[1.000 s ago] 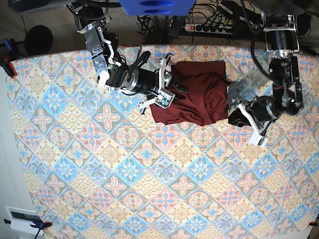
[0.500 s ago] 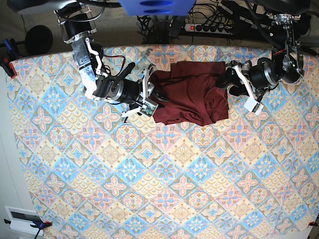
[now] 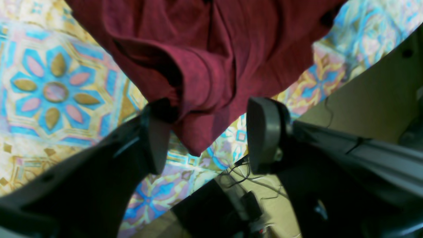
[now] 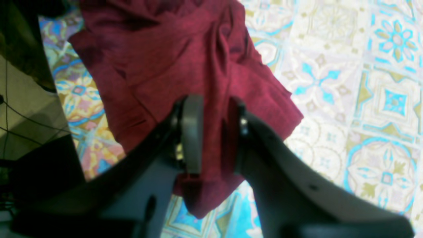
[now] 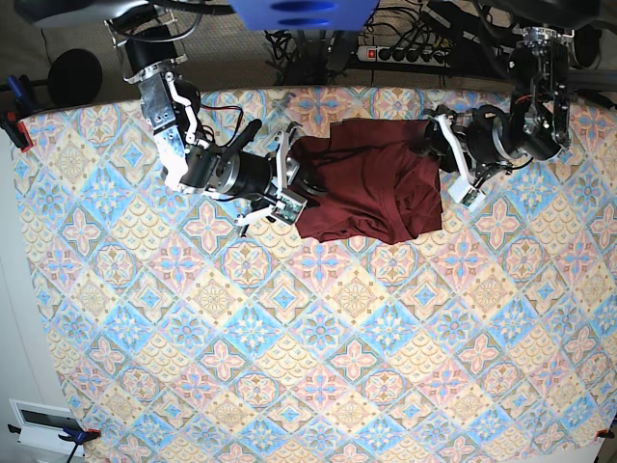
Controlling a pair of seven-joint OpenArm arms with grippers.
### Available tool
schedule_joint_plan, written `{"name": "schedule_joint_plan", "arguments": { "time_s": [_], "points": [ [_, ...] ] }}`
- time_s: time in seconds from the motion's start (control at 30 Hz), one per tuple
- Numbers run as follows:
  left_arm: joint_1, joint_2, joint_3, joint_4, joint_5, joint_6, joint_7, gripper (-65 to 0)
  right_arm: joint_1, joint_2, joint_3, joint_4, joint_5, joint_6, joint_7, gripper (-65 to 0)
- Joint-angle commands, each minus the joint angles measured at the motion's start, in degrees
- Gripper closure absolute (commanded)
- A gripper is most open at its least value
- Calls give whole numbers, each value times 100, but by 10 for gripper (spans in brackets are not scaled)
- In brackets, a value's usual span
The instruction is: Layout the t-shirt on the table in an organized manner, then fold the t-shirt properly
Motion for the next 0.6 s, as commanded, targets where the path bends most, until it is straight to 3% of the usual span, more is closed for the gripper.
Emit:
{"name": "schedule_joint_plan", "arguments": {
  "time_s": [0.0, 0.23, 0.3, 0.5, 0.57],
  "points": [
    [-52, -8, 54, 62, 36, 0, -81, -350, 87, 1, 17, 114, 118, 12, 141, -131],
    [-183, 133, 652, 53, 687, 0, -160, -328, 95, 1, 17, 122, 118, 12, 141, -131],
    [-192, 133, 731, 53, 731, 0, -160, -281, 95, 1, 17, 122, 118, 12, 141, -131],
    [-192, 107, 679, 53, 678, 0, -266, -27, 95, 1, 17, 131, 118, 12, 141, -131],
    [-175, 124, 459, 53, 651, 0, -283, 0, 95, 1, 17, 131, 118, 12, 141, -131]
  ]
}}
